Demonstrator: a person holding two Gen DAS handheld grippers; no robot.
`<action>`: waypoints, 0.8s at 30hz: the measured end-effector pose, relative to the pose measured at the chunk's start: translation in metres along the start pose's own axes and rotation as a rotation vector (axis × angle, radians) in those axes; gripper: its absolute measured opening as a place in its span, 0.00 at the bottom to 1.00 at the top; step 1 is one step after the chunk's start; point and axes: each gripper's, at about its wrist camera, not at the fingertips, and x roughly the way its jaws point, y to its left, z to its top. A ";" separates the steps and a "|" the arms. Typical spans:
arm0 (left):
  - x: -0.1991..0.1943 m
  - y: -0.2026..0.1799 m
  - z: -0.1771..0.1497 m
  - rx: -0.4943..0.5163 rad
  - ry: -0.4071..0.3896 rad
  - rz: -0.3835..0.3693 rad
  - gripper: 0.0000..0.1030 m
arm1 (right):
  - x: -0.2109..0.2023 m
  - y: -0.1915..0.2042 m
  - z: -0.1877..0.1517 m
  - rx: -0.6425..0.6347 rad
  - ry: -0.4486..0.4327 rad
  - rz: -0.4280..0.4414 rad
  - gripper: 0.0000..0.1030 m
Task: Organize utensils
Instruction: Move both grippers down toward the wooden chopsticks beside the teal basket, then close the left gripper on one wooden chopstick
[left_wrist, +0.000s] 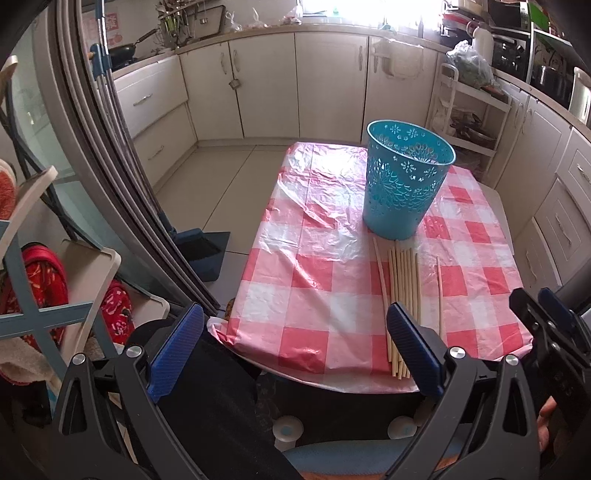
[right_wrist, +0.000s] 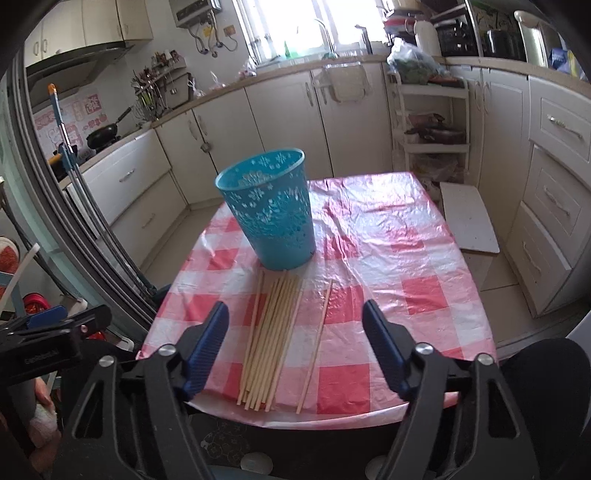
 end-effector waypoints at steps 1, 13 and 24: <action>0.006 -0.001 0.002 0.006 0.002 0.002 0.93 | 0.016 -0.005 -0.001 0.009 0.034 0.003 0.54; 0.114 -0.036 0.027 0.004 0.138 -0.060 0.92 | 0.142 -0.025 -0.001 -0.041 0.220 -0.120 0.28; 0.205 -0.090 0.044 -0.024 0.259 -0.154 0.70 | 0.159 -0.024 0.013 -0.179 0.246 -0.096 0.07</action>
